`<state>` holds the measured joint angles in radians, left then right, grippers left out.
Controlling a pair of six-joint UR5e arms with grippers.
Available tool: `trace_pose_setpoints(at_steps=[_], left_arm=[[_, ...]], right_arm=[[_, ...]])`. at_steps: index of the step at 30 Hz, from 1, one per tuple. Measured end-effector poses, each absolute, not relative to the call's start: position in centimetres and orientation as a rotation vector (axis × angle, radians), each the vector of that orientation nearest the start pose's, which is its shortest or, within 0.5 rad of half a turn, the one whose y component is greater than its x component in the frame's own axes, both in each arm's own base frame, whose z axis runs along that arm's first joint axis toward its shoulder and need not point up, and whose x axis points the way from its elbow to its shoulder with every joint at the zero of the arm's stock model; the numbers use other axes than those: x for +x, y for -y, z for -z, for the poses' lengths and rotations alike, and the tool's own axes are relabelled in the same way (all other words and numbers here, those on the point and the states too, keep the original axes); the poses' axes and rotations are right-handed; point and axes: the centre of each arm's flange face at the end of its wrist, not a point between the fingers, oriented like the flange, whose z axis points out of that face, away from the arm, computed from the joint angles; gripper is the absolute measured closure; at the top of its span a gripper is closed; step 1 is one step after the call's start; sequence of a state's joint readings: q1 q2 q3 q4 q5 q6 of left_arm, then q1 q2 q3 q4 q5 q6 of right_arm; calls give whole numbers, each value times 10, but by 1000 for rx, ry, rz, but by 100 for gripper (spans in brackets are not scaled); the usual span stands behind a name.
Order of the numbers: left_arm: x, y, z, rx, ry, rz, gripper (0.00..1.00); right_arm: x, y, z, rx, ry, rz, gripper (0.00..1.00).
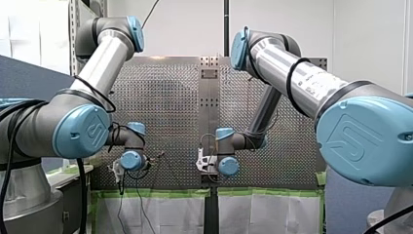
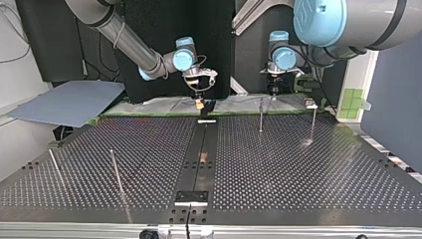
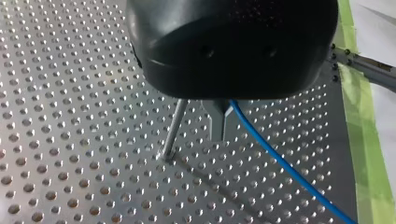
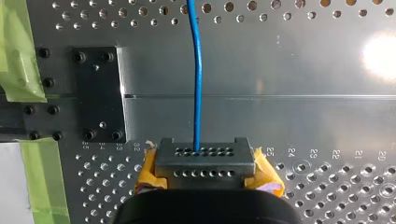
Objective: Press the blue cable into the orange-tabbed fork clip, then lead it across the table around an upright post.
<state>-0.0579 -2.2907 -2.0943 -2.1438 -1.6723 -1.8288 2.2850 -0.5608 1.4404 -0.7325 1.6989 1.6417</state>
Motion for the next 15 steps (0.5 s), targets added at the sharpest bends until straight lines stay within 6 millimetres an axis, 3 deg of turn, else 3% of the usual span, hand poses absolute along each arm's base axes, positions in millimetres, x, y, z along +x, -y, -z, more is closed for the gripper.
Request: trace_pose_setpoints(at_steps=[15], left_arm=[[491, 134, 5, -297, -1788, 152, 100]], right_arm=[[537, 455, 25, 1758, 1020, -1519, 100]])
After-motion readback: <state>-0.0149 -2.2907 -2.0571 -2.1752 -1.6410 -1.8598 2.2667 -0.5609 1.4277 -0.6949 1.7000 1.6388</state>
